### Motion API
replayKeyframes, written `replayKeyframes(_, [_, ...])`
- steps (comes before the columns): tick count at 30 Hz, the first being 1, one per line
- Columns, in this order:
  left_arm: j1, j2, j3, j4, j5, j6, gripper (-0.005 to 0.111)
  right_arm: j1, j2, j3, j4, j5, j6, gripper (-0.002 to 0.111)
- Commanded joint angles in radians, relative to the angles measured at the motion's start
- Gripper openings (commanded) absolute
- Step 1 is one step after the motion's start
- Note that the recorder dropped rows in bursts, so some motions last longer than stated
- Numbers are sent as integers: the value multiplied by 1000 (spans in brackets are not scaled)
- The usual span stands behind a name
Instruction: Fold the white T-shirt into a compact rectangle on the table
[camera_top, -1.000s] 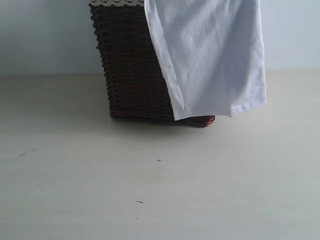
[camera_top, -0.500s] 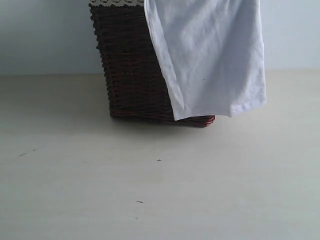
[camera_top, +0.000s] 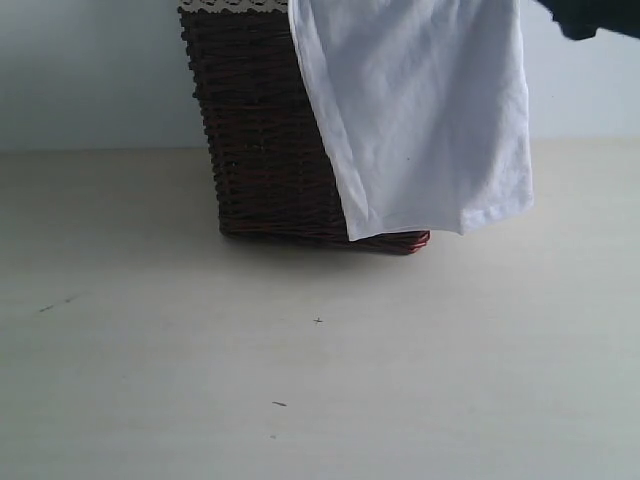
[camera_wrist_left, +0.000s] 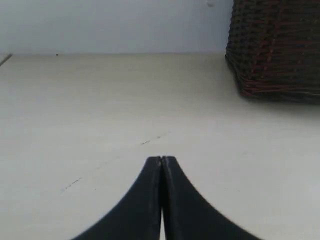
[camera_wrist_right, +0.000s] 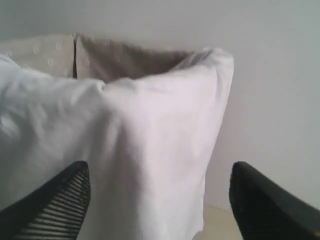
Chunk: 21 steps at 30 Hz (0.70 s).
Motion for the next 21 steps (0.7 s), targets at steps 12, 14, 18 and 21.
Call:
replayKeyframes(12, [4, -4, 0, 3, -6, 1, 0, -4, 283, -137, -93, -118, 7, 28])
replayKeyframes(14, [4, -4, 0, 3, -6, 1, 0, -4, 262, -137, -144, -149, 19, 10])
replayKeyframes(18, [4, -4, 0, 3, -6, 1, 0, -4, 189, -137, -171, -218, 19, 0])
replayKeyframes(21, [4, -4, 0, 3, -6, 1, 0, -4, 127, -152, -167, -214, 17, 0])
